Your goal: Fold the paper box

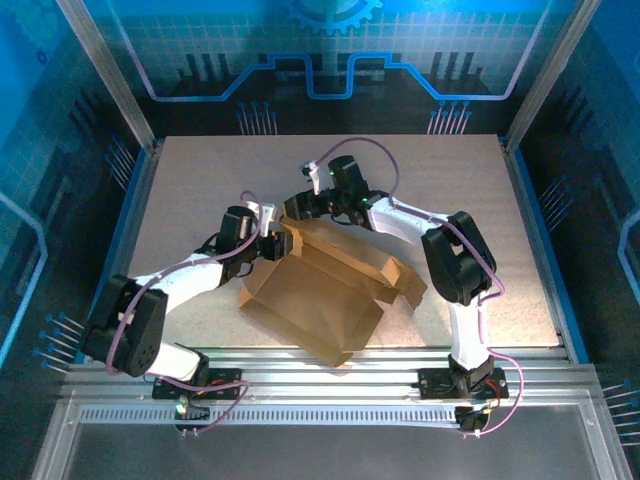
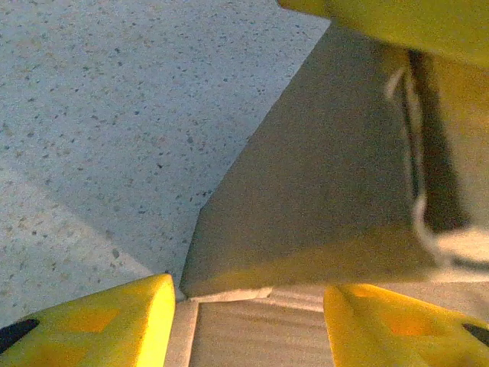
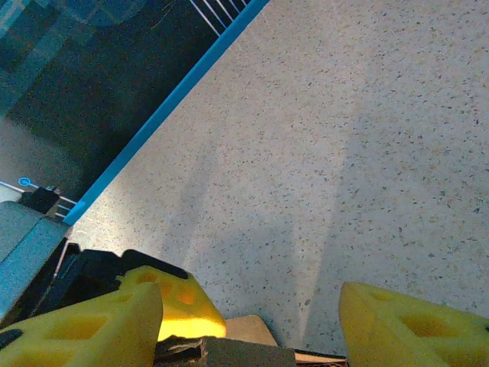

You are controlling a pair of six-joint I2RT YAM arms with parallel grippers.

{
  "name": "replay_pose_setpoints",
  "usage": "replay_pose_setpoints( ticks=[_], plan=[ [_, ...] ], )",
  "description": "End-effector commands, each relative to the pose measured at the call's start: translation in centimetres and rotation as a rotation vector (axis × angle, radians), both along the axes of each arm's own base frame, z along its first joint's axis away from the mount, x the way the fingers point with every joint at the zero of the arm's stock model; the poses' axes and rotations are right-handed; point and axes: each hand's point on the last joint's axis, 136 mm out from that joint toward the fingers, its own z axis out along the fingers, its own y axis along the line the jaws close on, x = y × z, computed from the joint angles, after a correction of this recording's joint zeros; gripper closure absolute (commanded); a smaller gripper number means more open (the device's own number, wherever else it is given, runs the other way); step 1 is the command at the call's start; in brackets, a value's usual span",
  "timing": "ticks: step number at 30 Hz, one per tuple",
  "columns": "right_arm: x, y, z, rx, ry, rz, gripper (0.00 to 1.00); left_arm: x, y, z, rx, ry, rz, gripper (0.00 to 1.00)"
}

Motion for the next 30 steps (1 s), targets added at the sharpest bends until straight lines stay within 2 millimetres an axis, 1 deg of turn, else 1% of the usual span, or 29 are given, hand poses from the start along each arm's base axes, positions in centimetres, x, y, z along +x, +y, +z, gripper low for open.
replay_pose_setpoints(
  ticks=[1,3,6,9,11,13,16,25,30],
  plan=[
    [-1.1,0.2,-1.7,-0.002,0.067,0.035,0.38,1.7,-0.5,1.2,0.030,-0.079,-0.013,0.46],
    [-1.1,0.2,-1.6,0.005,0.073,0.039,0.39,2.0,-0.6,1.1,0.031,-0.090,-0.013,0.47],
    [-1.2,0.2,-1.4,0.014,0.080,0.043,0.39,2.3,-0.8,0.9,0.039,-0.090,-0.014,0.51],
    [-1.2,0.2,-1.5,0.015,0.086,0.044,0.41,2.6,-0.8,0.5,0.084,-0.092,0.002,0.57],
    [-1.2,0.1,-1.5,0.017,0.088,0.043,0.42,2.9,-0.6,0.2,0.125,-0.093,0.022,0.61],
    [-1.2,0.0,-1.6,0.017,0.094,0.041,0.42,3.2,-0.2,-0.2,0.166,-0.091,0.057,0.67],
    [-1.1,0.0,-1.7,0.017,0.096,0.036,0.43,3.6,0.3,-0.4,0.187,-0.098,0.099,0.73],
    [-1.0,-0.2,-1.9,0.010,0.102,0.026,0.45,3.5,0.0,-1.1,0.266,-0.123,0.125,0.79],
    [-0.8,-0.4,-1.8,0.001,0.109,0.015,0.44,3.6,0.1,-1.5,0.250,-0.117,0.149,0.79]
  ],
)
